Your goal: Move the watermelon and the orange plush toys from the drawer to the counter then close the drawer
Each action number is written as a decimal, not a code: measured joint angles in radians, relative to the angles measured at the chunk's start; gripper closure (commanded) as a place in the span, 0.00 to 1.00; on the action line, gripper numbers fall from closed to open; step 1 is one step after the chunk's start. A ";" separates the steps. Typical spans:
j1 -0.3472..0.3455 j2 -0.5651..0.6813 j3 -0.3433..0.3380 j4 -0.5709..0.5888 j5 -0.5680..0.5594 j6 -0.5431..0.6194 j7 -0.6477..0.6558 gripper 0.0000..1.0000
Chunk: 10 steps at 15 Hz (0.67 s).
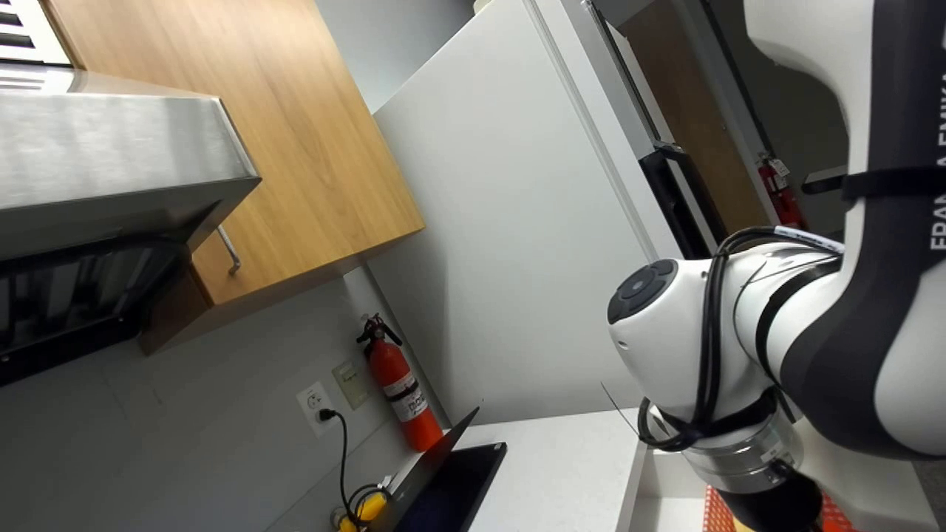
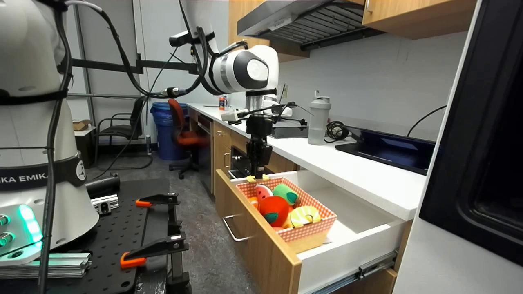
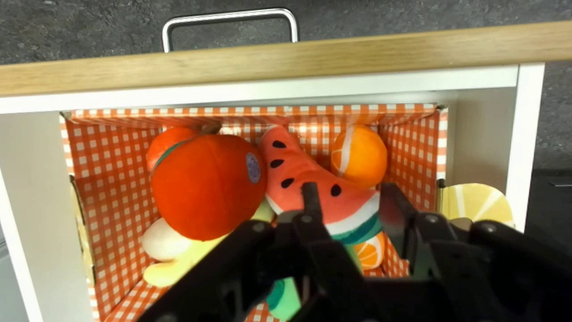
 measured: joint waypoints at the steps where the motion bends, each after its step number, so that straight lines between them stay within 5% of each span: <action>1: 0.000 0.012 -0.001 0.007 0.000 0.005 0.000 0.21; 4: 0.002 0.045 -0.014 0.033 0.000 0.014 0.002 0.01; 10: 0.003 0.104 -0.048 0.081 0.008 0.023 0.017 0.00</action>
